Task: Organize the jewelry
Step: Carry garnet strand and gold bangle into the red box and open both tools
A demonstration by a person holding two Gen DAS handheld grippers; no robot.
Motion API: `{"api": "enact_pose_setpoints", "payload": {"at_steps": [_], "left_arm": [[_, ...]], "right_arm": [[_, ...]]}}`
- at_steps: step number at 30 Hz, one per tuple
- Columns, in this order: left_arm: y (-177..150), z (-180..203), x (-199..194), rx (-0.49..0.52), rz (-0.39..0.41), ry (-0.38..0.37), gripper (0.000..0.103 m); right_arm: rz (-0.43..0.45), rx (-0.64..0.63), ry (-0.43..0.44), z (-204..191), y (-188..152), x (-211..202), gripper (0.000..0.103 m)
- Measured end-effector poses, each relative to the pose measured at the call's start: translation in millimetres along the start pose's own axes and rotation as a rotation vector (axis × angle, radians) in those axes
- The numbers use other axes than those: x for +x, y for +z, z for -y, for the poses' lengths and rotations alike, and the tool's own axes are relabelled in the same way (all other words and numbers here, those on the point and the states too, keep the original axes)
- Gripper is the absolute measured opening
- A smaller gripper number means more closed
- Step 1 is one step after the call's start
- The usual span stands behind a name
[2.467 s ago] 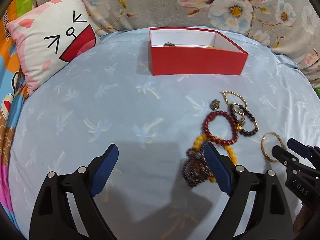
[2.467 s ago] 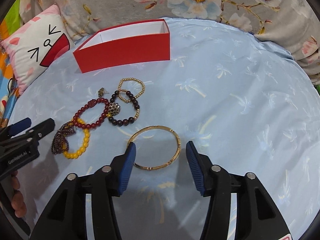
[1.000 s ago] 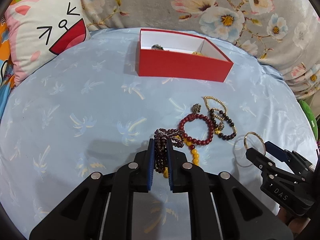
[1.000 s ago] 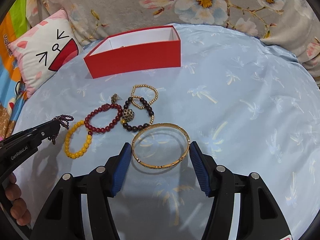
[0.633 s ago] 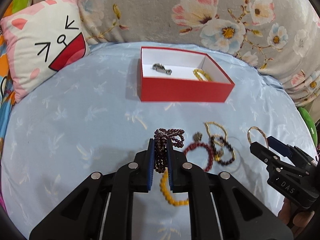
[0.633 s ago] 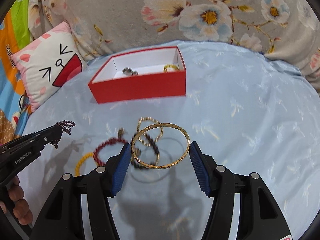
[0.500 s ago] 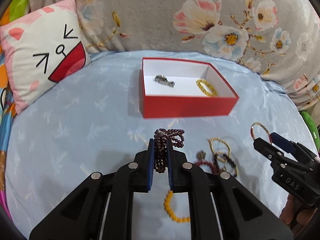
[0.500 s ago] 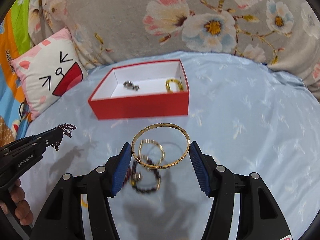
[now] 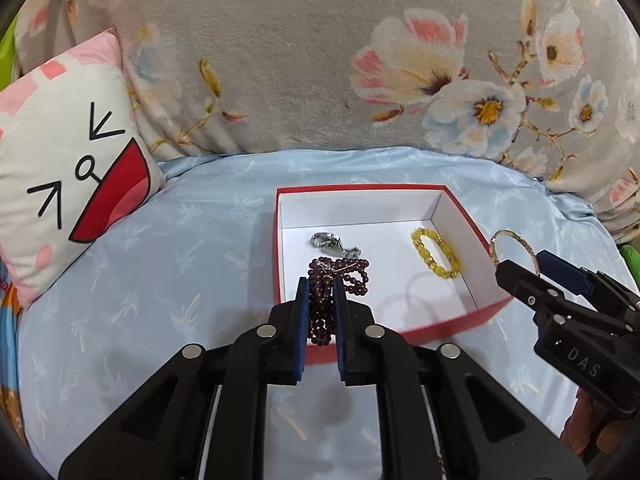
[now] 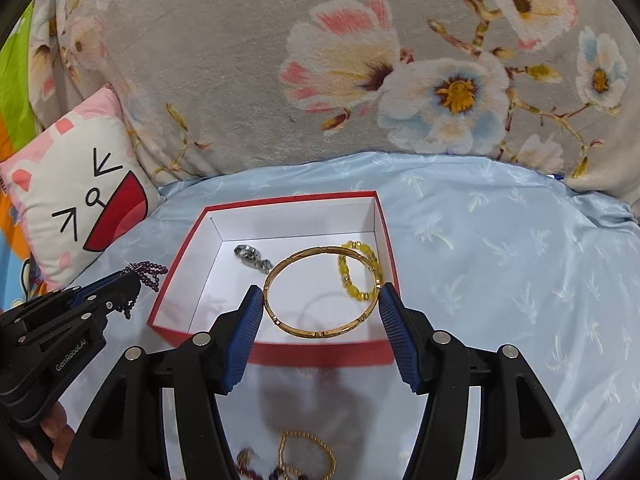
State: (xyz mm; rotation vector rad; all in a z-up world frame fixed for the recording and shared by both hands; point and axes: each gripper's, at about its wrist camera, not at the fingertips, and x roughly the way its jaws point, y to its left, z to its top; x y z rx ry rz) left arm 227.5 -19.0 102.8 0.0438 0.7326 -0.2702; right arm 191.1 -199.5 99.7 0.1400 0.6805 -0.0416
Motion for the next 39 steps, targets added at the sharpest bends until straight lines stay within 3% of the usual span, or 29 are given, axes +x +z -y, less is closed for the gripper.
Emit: {"api": "enact_pose_setpoints", "payload": {"at_steps": [15,28,33,35,39], "left_arm": [[16,1,63,0.004,-0.06,0.016,0.011],[16,3,82,0.017,-0.082,0.013,0.011],[16,4,82,0.024,-0.068,0.026,0.018],[16,4,79,0.022,-0.062,0.029,0.03],[19,1,67,0.01,-0.043,0.024,0.031]], "right_arm": [[-0.066,-0.018,-0.031,-4,9,60,0.058],[-0.096,-0.015,-0.04,-4,3,81,0.058],[-0.064,-0.04,-0.065,-6,4,76,0.059],[-0.059,-0.027,-0.06,-4,5,72,0.059],[-0.049,0.001,-0.056,5,3,60,0.059]]}}
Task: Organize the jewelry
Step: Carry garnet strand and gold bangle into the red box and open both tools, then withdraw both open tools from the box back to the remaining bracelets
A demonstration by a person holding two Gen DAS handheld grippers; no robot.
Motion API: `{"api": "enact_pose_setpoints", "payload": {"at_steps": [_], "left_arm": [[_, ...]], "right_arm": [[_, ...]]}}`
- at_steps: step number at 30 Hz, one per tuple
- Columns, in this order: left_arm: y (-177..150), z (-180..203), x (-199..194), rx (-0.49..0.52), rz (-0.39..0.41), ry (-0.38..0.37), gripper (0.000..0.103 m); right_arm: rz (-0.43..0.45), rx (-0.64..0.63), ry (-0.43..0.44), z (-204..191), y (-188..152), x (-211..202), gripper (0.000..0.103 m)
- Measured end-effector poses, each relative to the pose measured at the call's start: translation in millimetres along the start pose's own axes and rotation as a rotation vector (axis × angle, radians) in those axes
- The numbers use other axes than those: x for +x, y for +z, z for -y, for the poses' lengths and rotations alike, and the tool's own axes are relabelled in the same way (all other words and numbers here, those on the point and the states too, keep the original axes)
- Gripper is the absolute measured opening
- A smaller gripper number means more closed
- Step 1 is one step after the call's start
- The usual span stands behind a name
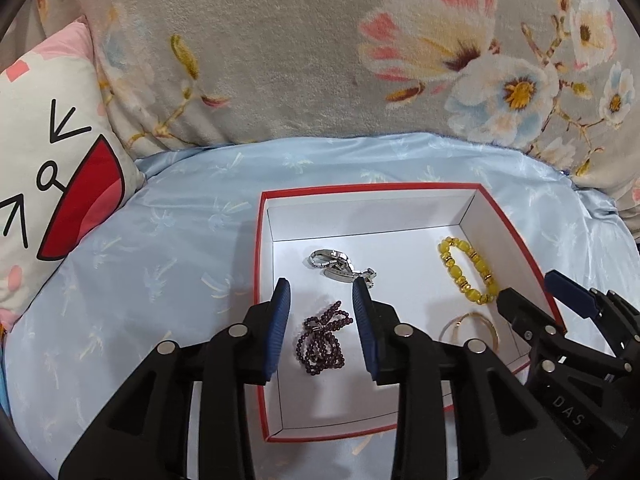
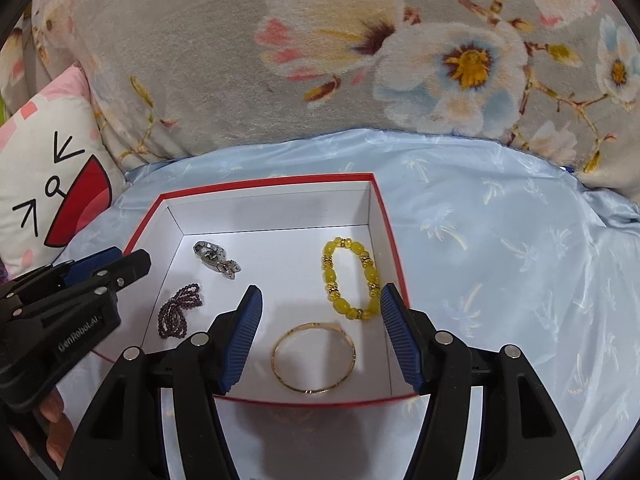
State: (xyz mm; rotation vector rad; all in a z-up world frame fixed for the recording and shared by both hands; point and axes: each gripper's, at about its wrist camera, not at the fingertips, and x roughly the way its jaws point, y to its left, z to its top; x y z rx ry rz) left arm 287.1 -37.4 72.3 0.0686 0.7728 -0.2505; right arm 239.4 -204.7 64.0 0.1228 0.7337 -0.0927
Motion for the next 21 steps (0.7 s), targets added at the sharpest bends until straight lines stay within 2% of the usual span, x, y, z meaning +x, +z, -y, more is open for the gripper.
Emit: {"api": "enact_pose_setpoints", "payload": {"at_steps": [5,9,21], "left_arm": [[-3,-9,-21,-0.02,0.016,-0.009,0.032],[-17,-15,-38,-0.011,0.029,0.017,0.032],[-64,-28,-78,-0.044,-0.003,0.002,0.032]], "right_arm": [[0.008,0.023,0.002,10,-14,-23,0.059],[0.005,0.028,-0.006,14,-30,-39,0.059],[-0.048,0.015,0.015,0,-87,-72,0.056]]}}
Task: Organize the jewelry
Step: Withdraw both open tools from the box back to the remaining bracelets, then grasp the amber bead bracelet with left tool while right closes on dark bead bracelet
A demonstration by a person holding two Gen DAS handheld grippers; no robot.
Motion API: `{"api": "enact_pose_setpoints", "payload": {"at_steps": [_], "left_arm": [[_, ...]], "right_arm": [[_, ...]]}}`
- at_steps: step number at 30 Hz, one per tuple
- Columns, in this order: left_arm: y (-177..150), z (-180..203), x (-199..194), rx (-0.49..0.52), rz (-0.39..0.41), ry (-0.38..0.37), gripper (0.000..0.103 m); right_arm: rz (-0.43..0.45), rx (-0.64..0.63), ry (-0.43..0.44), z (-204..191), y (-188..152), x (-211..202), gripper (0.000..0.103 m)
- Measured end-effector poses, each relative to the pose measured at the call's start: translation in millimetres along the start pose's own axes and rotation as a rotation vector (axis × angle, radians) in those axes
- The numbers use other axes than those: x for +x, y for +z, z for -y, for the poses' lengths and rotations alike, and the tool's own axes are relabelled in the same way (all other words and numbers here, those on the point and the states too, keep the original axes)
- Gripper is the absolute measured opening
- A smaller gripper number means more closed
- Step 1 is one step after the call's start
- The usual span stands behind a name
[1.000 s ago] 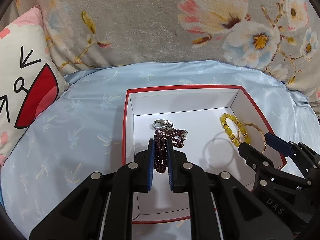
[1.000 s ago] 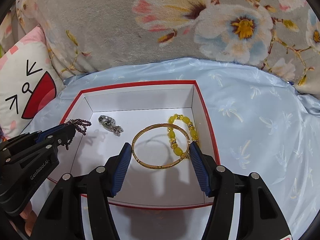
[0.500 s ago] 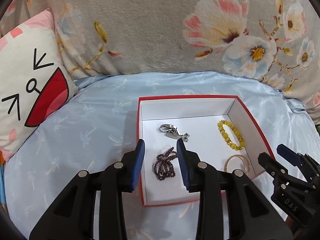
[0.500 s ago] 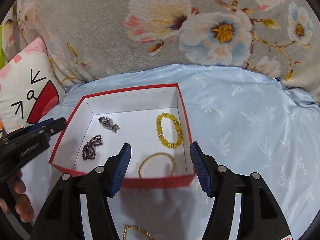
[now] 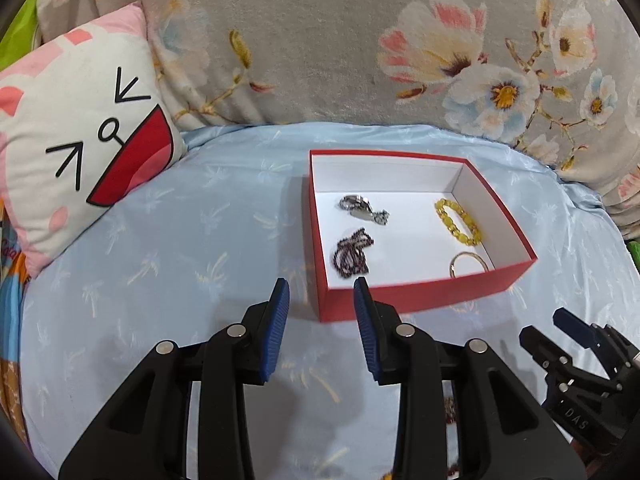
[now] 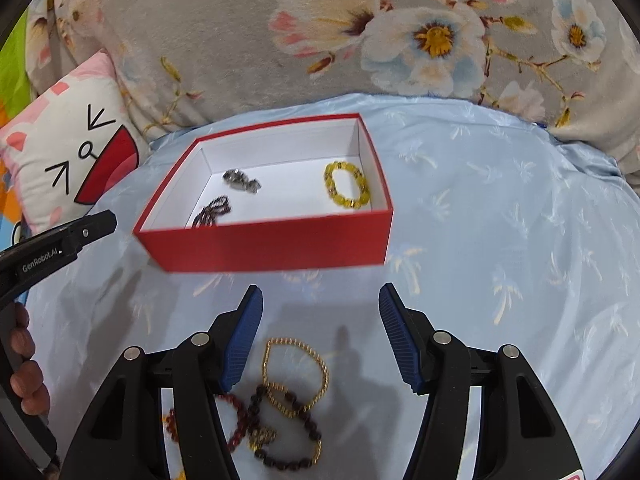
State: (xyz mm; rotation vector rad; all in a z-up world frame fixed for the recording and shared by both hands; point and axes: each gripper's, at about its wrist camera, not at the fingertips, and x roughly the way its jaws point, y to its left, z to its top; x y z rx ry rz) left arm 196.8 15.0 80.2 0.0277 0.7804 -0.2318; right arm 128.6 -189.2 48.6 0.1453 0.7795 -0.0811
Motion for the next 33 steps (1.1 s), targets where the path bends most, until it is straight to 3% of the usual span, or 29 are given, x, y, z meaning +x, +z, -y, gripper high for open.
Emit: {"api": "enact_pose_setpoints", "payload": {"at_steps": [8,22,33], "left_arm": [[-51,10,-13,0.007,-0.071,-0.05,0.032],[-125,17,-23,0.014,-0.188,-0.094,0.032],[-135,30,-24,0.08,-0.143,-0.039,0.029]], "right_arm": [[-0.056,0.0,0.014,1,-41,-14,0.038],[-0.101,0.009,0.026,4,-85,-32,0.037],[-0.105,0.011,0.043,3,-85,-30,0.037]]}}
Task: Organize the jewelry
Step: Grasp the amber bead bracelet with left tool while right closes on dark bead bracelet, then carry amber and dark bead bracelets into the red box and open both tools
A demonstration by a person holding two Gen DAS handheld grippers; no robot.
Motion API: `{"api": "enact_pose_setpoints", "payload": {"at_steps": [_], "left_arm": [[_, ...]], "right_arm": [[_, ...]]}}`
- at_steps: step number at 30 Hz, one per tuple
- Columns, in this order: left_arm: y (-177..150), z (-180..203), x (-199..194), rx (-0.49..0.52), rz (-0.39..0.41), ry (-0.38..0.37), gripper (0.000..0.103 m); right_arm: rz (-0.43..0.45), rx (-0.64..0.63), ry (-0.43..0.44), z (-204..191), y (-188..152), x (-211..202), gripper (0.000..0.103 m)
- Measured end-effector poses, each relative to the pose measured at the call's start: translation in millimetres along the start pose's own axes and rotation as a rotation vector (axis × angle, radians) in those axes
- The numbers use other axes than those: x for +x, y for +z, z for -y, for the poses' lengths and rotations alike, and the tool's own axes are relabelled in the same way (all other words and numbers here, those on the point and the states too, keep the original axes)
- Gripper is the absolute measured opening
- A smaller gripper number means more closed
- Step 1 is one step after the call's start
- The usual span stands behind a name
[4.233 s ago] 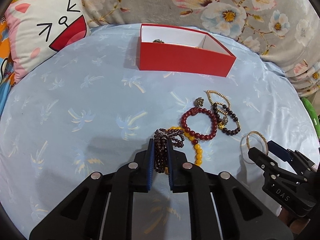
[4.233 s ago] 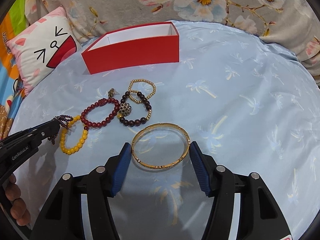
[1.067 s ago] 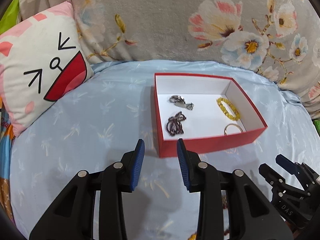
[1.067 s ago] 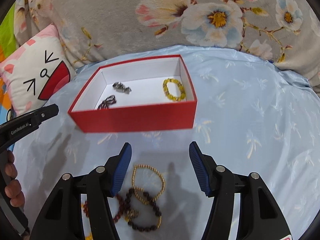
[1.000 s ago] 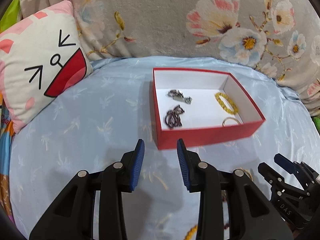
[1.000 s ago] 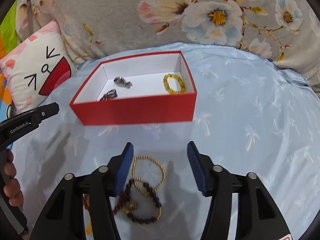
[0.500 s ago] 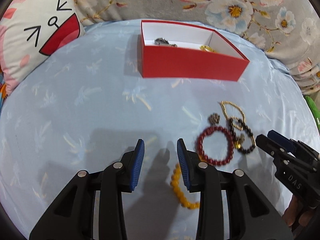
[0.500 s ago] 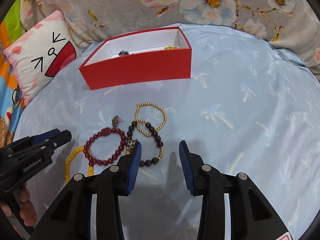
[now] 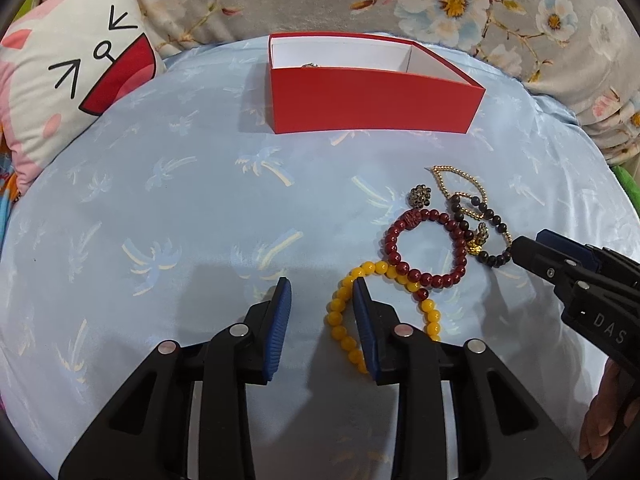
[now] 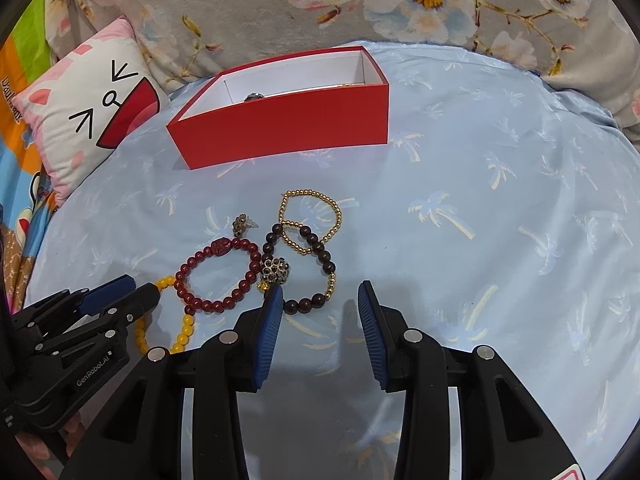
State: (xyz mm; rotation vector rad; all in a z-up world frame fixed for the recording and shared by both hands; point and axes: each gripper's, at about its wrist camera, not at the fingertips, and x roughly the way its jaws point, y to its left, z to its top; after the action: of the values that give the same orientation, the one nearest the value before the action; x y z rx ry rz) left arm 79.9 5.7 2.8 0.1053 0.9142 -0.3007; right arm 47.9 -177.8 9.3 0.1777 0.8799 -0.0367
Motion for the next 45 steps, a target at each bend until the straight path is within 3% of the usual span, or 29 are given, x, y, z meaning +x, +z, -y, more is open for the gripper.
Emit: {"api": "enact_pose_setpoints", "payload": {"at_steps": [8,16,29,45], "left_arm": [[1,-4,1,0.003,0.022,0.032,0.007],[4,-18,1,-0.036,0.019,0.029,0.007],[8,-25,4,-0.06,0.019,0.019,0.007],[27,-31,-20,-0.084,0.05,-0.025,0.007]], "right_arm": [[-0.01,-0.019,0.025,-11,-4,2,0.032],[-0.01,0.004,0.008,-4,1,8,0.028],[-0.025,0.002,-0.014,0,14,30,0.008],[0.062,0.019,0.043,-9,34,-9,0.008]]}}
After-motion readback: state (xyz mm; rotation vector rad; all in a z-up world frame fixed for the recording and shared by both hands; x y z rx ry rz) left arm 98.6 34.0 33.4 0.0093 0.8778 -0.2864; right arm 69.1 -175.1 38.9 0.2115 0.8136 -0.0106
